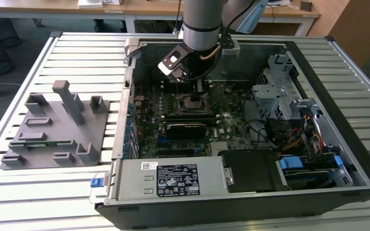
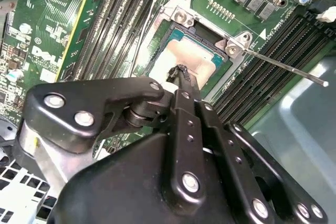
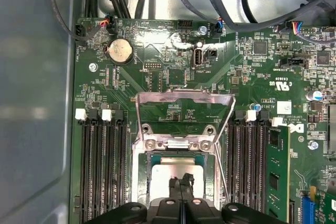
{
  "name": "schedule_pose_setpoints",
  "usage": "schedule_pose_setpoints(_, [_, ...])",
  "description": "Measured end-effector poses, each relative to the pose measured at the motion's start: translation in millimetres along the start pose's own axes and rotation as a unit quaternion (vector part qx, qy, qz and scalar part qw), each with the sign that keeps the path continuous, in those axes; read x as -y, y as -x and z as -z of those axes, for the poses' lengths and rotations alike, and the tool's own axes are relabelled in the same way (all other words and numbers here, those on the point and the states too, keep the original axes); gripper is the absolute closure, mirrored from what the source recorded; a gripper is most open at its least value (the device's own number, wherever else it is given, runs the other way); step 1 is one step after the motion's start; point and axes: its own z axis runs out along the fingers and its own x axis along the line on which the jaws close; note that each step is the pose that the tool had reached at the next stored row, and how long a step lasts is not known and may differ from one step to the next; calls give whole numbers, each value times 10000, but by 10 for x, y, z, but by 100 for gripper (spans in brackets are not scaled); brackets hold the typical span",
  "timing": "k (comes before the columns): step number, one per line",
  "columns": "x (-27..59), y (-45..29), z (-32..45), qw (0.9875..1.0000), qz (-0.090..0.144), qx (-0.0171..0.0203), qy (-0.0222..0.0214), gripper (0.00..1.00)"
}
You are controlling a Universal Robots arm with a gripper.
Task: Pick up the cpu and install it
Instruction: 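Place the cpu into insertion slot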
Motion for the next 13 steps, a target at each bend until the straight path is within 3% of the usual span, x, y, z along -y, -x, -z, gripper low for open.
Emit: schedule_pose_setpoints(13, [-1, 1, 40, 10000, 0, 0, -1, 89])
